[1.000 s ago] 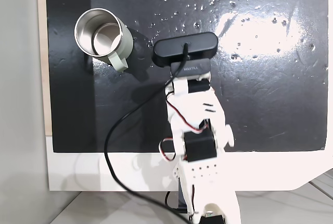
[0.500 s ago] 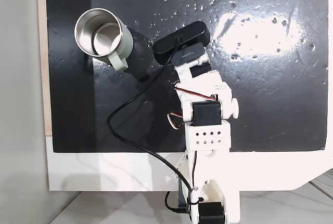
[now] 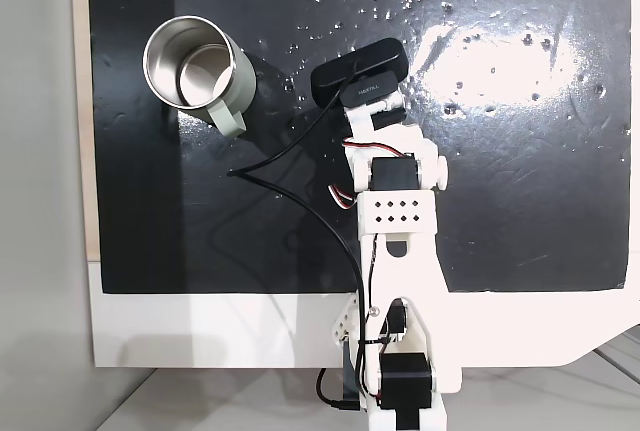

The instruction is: Grasp a pengrip and put it in the cup.

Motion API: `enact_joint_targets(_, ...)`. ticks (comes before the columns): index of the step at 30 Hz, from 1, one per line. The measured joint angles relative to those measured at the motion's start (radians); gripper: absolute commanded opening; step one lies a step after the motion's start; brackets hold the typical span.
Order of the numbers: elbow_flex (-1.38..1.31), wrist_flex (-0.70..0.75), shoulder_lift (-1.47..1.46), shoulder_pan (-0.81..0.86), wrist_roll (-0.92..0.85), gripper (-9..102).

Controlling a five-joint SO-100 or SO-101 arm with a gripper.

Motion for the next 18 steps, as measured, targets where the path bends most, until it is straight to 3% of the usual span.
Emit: enact_joint_targets(18, 0.117, -0.192, -0.077, -0.058, 0.072, 21)
